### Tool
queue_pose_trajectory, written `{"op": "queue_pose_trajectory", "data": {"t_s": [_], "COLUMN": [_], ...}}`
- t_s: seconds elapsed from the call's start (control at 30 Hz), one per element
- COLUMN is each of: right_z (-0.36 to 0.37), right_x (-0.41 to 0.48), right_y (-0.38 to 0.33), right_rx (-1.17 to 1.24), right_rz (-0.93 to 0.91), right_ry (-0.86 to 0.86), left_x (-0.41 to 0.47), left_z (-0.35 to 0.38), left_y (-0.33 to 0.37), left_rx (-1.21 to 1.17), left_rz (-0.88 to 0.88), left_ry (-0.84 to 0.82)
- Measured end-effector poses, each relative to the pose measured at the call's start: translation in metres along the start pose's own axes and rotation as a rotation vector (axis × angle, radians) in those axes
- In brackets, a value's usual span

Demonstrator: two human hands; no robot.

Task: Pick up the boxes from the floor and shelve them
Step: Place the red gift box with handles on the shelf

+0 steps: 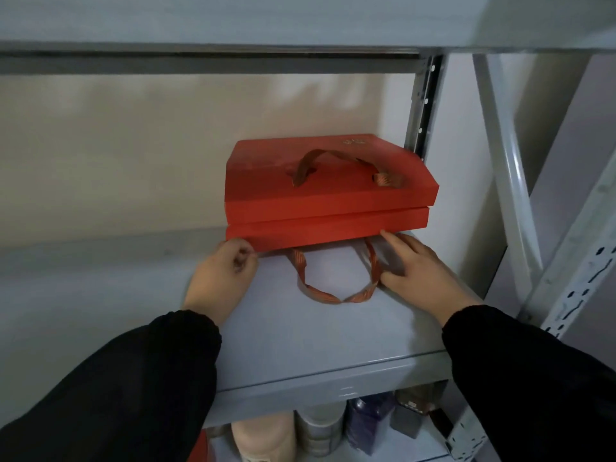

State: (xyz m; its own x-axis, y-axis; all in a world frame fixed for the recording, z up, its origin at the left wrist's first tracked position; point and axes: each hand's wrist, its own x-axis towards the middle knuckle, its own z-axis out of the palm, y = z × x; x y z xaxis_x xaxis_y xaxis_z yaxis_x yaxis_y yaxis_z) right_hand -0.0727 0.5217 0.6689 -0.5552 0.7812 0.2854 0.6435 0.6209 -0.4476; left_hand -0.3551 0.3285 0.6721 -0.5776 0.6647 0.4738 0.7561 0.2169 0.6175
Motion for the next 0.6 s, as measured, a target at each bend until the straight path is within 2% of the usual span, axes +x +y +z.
{"op": "queue_pose_trajectory", "data": {"t_s": [0.07, 0.23, 0.6], "right_z": [0.000, 0.000, -0.002], "right_x": [0.001, -0.003, -0.004], "right_y": [0.000, -0.004, -0.007], "right_rx": [-0.011, -0.020, -0.023], "right_rz": [0.000, 0.052, 0.107], "right_ry": [-0.002, 0.004, -0.036], "left_x": [0.001, -0.001, -0.001], "left_z": [0.002, 0.011, 0.016], "left_y": [-0.003, -0.010, -0.006], "left_rx": [0.018, 0.304, 0.399], "left_rz": [0.062, 0.278, 0.357], "left_ry": [-0.016, 0.149, 0.160]}}
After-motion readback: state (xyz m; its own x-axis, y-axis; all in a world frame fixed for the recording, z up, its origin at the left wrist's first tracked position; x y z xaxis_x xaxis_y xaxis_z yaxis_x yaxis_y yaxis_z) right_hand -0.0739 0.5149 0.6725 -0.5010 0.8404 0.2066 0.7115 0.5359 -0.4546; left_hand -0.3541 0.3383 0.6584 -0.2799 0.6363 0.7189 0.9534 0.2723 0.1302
